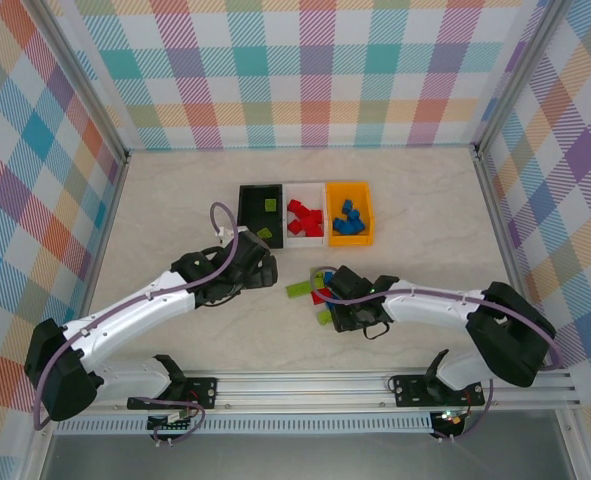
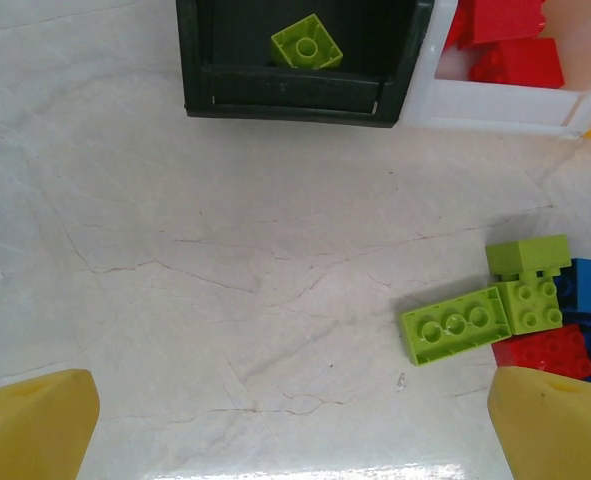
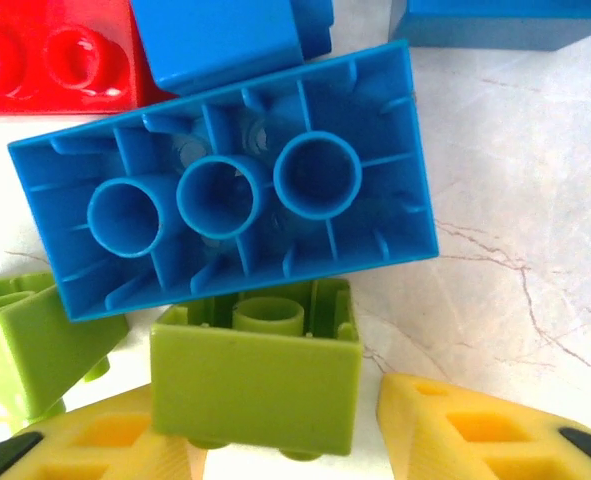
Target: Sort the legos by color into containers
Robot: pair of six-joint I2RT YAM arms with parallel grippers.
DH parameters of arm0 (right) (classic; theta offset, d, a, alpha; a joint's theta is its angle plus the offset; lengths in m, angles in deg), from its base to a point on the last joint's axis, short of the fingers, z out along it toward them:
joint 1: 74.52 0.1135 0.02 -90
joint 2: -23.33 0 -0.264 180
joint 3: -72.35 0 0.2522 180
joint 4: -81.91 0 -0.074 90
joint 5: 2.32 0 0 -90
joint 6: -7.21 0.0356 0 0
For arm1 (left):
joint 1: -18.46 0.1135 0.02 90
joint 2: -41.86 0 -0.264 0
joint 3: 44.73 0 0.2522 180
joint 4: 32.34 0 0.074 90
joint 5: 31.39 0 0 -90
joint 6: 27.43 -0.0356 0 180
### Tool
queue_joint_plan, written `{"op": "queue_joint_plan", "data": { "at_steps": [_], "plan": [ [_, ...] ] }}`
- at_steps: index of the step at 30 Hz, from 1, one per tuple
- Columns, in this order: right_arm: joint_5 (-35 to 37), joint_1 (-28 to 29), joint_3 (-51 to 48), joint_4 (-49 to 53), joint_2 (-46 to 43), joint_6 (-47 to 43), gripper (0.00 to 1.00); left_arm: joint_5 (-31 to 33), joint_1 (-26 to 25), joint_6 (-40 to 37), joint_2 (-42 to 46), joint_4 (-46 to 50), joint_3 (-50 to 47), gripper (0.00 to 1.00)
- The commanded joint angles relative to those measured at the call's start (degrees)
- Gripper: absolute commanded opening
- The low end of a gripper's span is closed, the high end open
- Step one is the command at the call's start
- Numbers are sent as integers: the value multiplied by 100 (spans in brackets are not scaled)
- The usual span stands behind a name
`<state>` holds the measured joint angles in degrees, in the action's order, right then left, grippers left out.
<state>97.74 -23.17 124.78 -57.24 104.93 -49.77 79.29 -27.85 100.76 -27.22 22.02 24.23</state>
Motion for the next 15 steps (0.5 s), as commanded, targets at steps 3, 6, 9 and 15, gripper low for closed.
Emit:
{"op": "queue_joint_plan", "data": {
  "at_steps": [3,6,9,15],
  "plan": [
    [312,-37,159,-899,181,-120,47,162,31,118,66,141,-96,100],
    [318,-29,135,-1015,99,-128,54,159,33,122,65,121,-104,100],
    [403,-29,153,-1061,83,-148,57,166,33,117,55,116,-110,100],
    [528,-29,238,-994,185,-105,45,125,40,105,-8,127,-115,100]
  ]
}}
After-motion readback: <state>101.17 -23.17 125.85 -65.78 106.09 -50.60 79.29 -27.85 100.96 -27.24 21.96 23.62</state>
